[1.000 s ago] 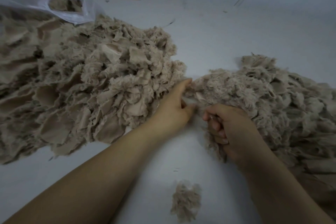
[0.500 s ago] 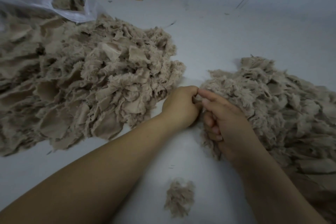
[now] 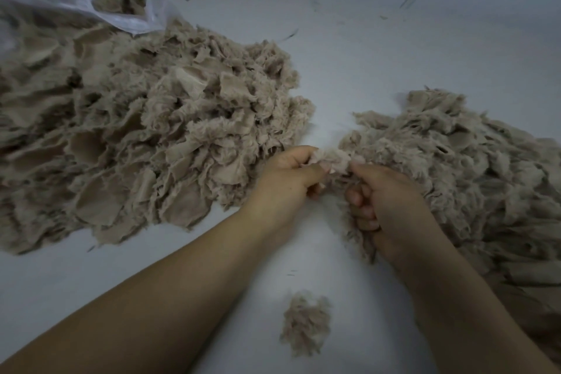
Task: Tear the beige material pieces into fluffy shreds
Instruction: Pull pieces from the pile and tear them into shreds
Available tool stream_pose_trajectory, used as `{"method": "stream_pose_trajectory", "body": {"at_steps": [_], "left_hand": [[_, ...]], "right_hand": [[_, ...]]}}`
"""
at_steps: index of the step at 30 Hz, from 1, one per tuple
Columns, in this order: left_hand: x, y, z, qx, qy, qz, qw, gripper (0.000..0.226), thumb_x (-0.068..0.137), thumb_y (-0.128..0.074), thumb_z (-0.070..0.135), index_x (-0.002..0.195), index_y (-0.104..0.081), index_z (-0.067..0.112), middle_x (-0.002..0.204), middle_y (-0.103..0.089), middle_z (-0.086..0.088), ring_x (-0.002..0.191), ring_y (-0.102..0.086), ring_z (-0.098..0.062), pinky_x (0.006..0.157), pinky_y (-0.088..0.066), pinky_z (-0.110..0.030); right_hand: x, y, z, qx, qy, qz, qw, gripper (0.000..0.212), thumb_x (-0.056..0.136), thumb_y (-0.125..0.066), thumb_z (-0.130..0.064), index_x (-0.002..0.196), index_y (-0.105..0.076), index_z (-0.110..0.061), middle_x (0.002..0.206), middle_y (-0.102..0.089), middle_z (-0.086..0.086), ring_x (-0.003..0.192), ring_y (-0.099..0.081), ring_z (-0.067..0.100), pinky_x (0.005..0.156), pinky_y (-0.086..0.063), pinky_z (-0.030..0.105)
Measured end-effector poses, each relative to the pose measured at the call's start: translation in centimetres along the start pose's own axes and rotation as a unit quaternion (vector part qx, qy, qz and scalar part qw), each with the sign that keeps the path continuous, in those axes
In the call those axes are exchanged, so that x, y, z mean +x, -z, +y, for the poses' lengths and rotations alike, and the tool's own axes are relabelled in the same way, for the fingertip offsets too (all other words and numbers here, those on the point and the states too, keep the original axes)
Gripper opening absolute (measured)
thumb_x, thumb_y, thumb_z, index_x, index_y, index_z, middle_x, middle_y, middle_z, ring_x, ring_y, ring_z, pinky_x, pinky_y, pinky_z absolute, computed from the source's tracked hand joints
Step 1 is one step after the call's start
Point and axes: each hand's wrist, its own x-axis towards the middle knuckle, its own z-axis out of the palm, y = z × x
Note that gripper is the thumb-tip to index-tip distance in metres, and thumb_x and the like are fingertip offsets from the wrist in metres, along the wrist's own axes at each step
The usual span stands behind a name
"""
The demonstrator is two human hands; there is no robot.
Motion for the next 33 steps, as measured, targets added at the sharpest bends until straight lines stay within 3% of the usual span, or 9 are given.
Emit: {"method": "stream_pose_trajectory", "body": {"at_steps": [4,9,12,16,20,22,25,31,33], "left_hand": [[-0.9,0.4,-0.1,-0.097,0.013,-0.057,0.994,0.021,0.093,-0.047,0.002,0.107,-0.057,-0.009,0.1,-0.059,-0.026,0.087,-0.054,-0.037,0.075,-0.04,-0.042],[-0.6,0.2,0.5,-0.231,0.05,-0.126,0.963,0.032,0.085,-0.048,0.005,0.112,-0.053,-0.013,0.087,-0.061,-0.023,0.065,-0.062,-0.029,0.069,-0.05,-0.036],[-0.5,0.5,0.5,-0.227,0.078,-0.117,0.964,0.017,0.084,-0.055,0.008,0.1,-0.055,0.002,0.063,-0.057,-0.005,0.049,-0.048,-0.014,0.059,-0.036,-0.033],[0.0,0.9,0.7,-0.19,0.11,-0.044,0.975,0.017,0.085,-0.059,0.004,0.098,-0.051,0.011,0.063,-0.044,0.004,0.041,-0.027,-0.003,0.049,-0.016,-0.026],[0.1,1.3,1.1,-0.182,0.1,-0.009,0.978,0.024,0.074,-0.061,0.004,0.066,-0.042,0.017,0.047,-0.03,0.005,0.039,-0.018,-0.009,0.057,-0.001,-0.037],[0.0,1.5,1.2,-0.211,0.094,-0.006,0.973,0.02,0.063,-0.054,0.009,0.057,-0.037,0.018,0.046,-0.023,0.002,0.042,-0.014,-0.014,0.048,-0.007,-0.031],[-0.2,1.6,1.5,-0.239,0.085,-0.034,0.967,0.013,0.056,-0.05,0.009,0.055,-0.038,0.012,0.047,-0.027,-0.004,0.038,-0.026,-0.016,0.043,-0.023,-0.021],[-0.1,1.8,0.8,-0.175,0.066,-0.046,0.981,0.008,0.057,-0.047,0.002,0.064,-0.05,0.002,0.064,-0.049,-0.013,0.052,-0.047,-0.024,0.045,-0.037,-0.025],[0.1,1.7,0.6,-0.143,0.056,-0.05,0.987,0.011,0.061,-0.049,-0.004,0.07,-0.055,-0.007,0.071,-0.056,-0.017,0.052,-0.054,-0.025,0.044,-0.044,-0.026]], "right_hand": [[0.1,-0.1,0.0,0.017,-0.003,0.004,1.0,0.036,0.1,-0.054,-0.022,0.066,-0.044,-0.017,0.044,-0.044,0.0,0.032,-0.025,0.009,0.032,-0.019,0.012],[0.2,-0.1,0.1,0.021,0.002,0.011,1.0,0.034,0.099,-0.056,-0.019,0.067,-0.046,-0.015,0.047,-0.042,0.003,0.031,-0.024,0.009,0.032,-0.018,0.012],[0.2,-0.1,0.2,0.015,0.011,-0.005,1.0,0.031,0.101,-0.053,-0.014,0.071,-0.044,-0.015,0.049,-0.04,0.002,0.032,-0.023,0.008,0.032,-0.018,0.012],[0.2,0.0,0.2,0.012,0.009,-0.004,1.0,0.028,0.1,-0.052,-0.01,0.074,-0.043,-0.016,0.05,-0.041,0.002,0.033,-0.023,0.008,0.032,-0.018,0.012],[0.2,0.0,0.2,0.013,0.009,-0.003,1.0,0.027,0.1,-0.053,-0.008,0.076,-0.043,-0.016,0.05,-0.041,0.002,0.033,-0.023,0.008,0.033,-0.018,0.012],[0.3,0.1,0.2,0.018,0.009,0.002,1.0,0.027,0.099,-0.053,-0.007,0.076,-0.043,-0.015,0.048,-0.042,0.002,0.033,-0.023,0.009,0.032,-0.018,0.012],[0.5,0.2,0.4,0.015,0.009,0.011,1.0,0.023,0.099,-0.052,-0.006,0.079,-0.044,-0.014,0.046,-0.042,0.0,0.032,-0.023,0.008,0.032,-0.018,0.012],[0.7,0.2,0.5,-0.005,0.017,0.009,1.0,0.016,0.098,-0.049,-0.003,0.086,-0.044,-0.013,0.049,-0.042,0.001,0.033,-0.023,0.009,0.032,-0.019,0.013],[0.7,0.3,0.6,-0.006,0.017,0.006,1.0,0.015,0.097,-0.049,-0.002,0.102,-0.042,-0.015,0.049,-0.043,0.001,0.034,-0.024,0.009,0.032,-0.02,0.013]]}}
